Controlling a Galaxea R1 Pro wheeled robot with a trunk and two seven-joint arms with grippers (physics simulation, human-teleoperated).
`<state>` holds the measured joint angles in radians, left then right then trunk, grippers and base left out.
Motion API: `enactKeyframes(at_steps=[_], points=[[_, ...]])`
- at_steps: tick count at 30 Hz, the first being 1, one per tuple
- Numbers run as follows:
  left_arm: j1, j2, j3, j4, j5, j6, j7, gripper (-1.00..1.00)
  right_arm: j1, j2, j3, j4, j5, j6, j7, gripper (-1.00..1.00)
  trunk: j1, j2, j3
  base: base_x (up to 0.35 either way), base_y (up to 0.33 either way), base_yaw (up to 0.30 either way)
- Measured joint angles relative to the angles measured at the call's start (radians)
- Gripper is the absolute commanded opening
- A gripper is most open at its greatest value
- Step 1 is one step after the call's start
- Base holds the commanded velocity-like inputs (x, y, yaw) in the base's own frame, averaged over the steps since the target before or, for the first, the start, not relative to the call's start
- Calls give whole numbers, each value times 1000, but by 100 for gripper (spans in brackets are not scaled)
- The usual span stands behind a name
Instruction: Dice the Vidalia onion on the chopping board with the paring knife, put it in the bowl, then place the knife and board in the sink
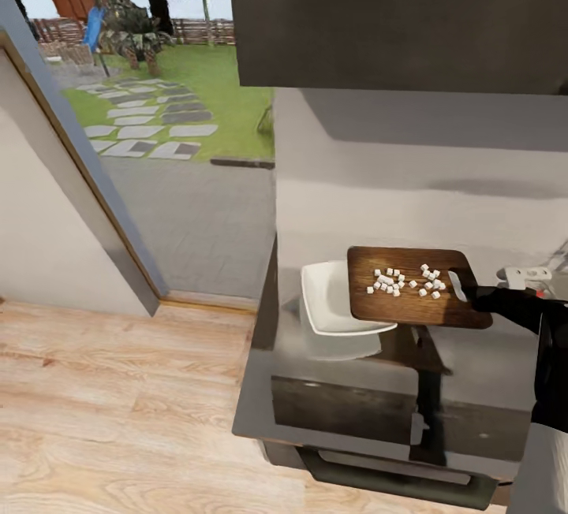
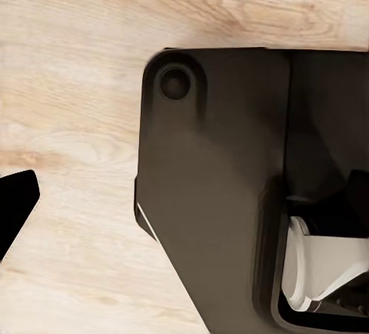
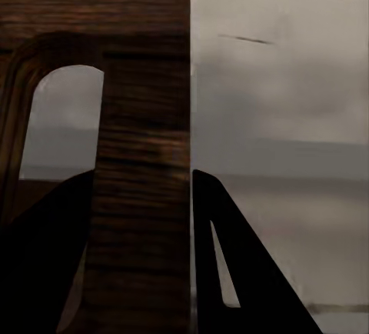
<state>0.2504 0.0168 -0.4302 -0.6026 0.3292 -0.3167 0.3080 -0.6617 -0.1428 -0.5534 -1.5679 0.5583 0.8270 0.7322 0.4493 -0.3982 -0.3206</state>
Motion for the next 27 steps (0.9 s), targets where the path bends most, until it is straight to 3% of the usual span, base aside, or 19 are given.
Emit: enactKeyframes(at_steps=[12,17,27], points=[[0,-1,0,0,0,0,0,100,0,0,0,0,2,24,-1,-100,0,0,19,0,12,0],[0,0,0,0,0,-1,0,100,0,2,4,0,78,23,-2,-100,0,0,27,0,0,0],[0,0,0,0,0,0,0,100,0,4,5,-2,91,25,0,-100,0,0,42,0,0,0]])
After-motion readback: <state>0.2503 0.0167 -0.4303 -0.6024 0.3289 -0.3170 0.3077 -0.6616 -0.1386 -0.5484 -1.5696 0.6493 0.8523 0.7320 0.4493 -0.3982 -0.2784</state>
